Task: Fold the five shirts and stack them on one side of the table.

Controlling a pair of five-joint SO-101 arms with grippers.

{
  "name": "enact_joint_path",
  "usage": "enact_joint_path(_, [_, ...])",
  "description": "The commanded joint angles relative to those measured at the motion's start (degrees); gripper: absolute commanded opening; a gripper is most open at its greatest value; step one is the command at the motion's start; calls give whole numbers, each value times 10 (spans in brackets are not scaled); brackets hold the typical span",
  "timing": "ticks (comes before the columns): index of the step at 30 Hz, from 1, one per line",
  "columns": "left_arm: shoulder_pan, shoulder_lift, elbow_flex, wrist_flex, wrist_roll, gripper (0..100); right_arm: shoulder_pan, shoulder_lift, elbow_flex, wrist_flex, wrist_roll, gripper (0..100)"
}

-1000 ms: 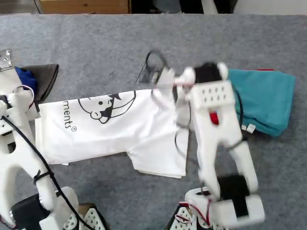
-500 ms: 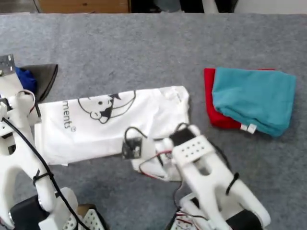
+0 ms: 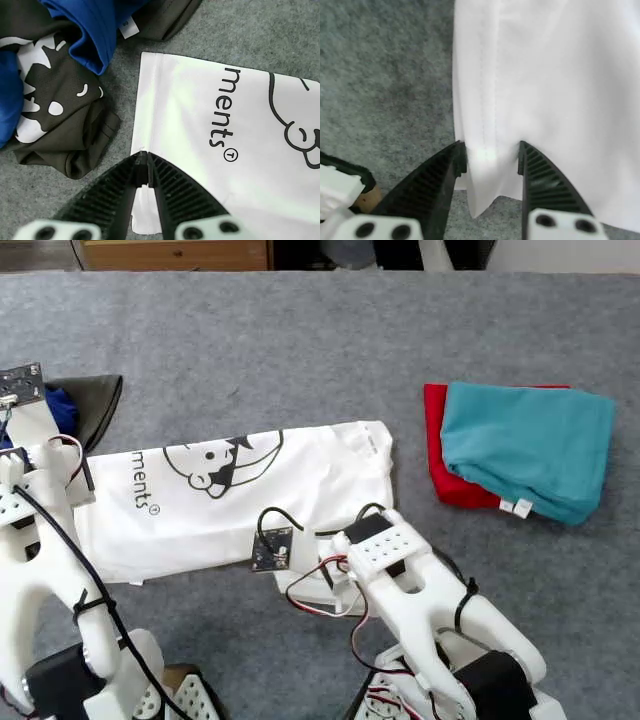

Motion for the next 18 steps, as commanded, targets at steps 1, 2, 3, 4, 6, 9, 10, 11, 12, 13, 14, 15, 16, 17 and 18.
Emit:
enact_joint_path(1, [2,-18,-7,-4,-5,30,-2,26,0,-20,-5,196])
enact_joint_path(2, [2,-18,-7,-4,-5,30,-2,26,0,-20,-5,186])
enact_joint_path(3, [2,-18,-8,-4,-5,30,-2,26,0,-21,-5,165])
enact_joint_path(4, [2,-18,-8,-4,-5,30,-2,26,0,-21,-5,136])
enact_joint_path(6, [2,-18,-8,-4,-5,30,-2,26,0,-21,-5,77])
enact_joint_path(9, [2,-18,-8,-5,-5,30,-2,26,0,-22,-11,31])
enact_joint_path(10, [2,-18,-8,-6,-5,30,-1,26,-3,-24,-19,24])
enact_joint_path(11, [2,-18,-8,-7,-5,30,-1,26,-7,-26,-27,17])
enact_joint_path(12, [2,-19,-8,-7,-5,30,1,26,-12,-26,-33,13])
enact_joint_path(13, [2,-19,-8,-7,-5,30,6,26,-15,-26,-35,13])
enact_joint_path(14, [2,-19,-8,-6,-5,30,11,26,-22,-25,-36,13])
enact_joint_path(15, [2,-19,-8,-6,-5,30,21,26,-33,-20,-39,13])
enact_joint_path(16, [2,-19,-8,-6,-5,30,33,26,-46,-15,-40,13])
enact_joint_path(17, [2,-20,-8,-6,-5,30,44,26,-63,-4,-39,13])
enact_joint_path(18, [2,-20,-8,-6,-5,30,55,29,-83,13,-38,13])
